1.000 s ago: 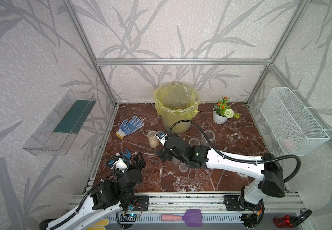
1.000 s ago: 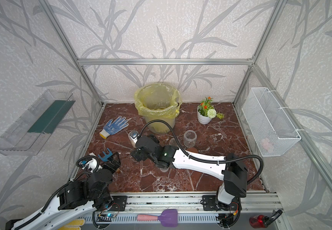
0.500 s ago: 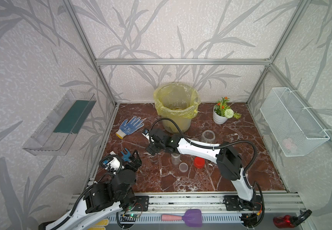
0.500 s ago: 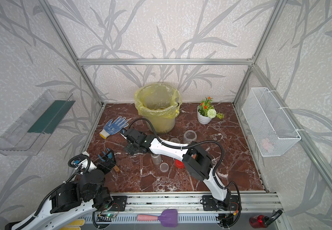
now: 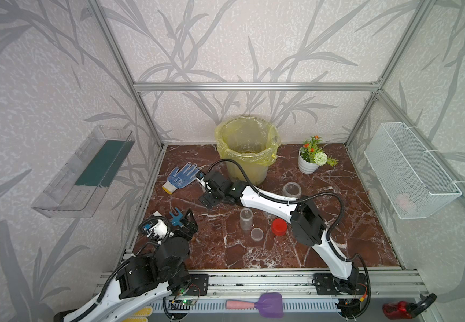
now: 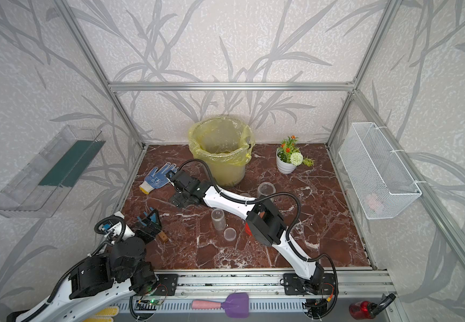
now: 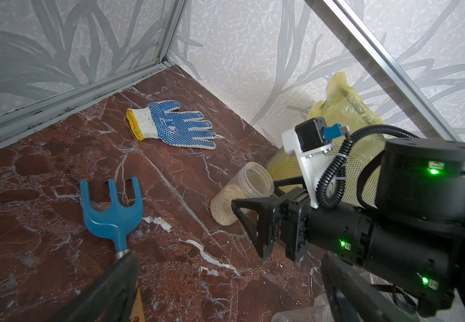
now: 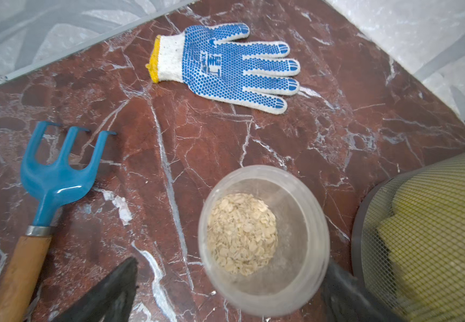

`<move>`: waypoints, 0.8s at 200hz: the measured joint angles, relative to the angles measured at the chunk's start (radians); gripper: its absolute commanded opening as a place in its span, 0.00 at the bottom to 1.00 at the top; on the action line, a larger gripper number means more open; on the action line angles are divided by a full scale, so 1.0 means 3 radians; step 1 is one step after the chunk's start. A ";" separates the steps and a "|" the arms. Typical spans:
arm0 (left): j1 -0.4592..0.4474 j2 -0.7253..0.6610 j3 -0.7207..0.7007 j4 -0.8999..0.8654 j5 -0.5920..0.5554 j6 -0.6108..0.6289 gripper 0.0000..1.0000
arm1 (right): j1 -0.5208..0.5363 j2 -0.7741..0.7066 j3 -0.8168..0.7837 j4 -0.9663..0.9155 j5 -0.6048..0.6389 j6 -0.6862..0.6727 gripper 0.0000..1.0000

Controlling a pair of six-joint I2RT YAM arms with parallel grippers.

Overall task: Empty expired oatmeal from jars
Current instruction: Pick up the jar from the center of the board.

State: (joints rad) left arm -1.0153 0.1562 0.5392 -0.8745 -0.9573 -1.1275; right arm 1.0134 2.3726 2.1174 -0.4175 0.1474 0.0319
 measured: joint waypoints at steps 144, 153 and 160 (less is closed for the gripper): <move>0.0000 0.0094 0.0142 0.0139 0.0023 0.0360 0.99 | -0.0099 0.0529 0.0927 -0.0587 -0.0354 0.0172 0.29; 0.0000 0.0127 0.0170 0.0165 0.0033 0.0444 0.99 | -0.0099 0.0453 0.0861 -0.0659 -0.0402 0.0183 0.27; 0.0000 0.0153 0.0188 0.0195 0.0052 0.0523 0.99 | -0.0099 0.0385 0.0811 -0.0727 -0.0430 0.0195 0.28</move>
State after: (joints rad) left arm -1.0153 0.2020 0.5957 -0.8162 -0.9417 -0.9707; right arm 0.9836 2.4882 2.3608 -0.6357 0.0185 0.0902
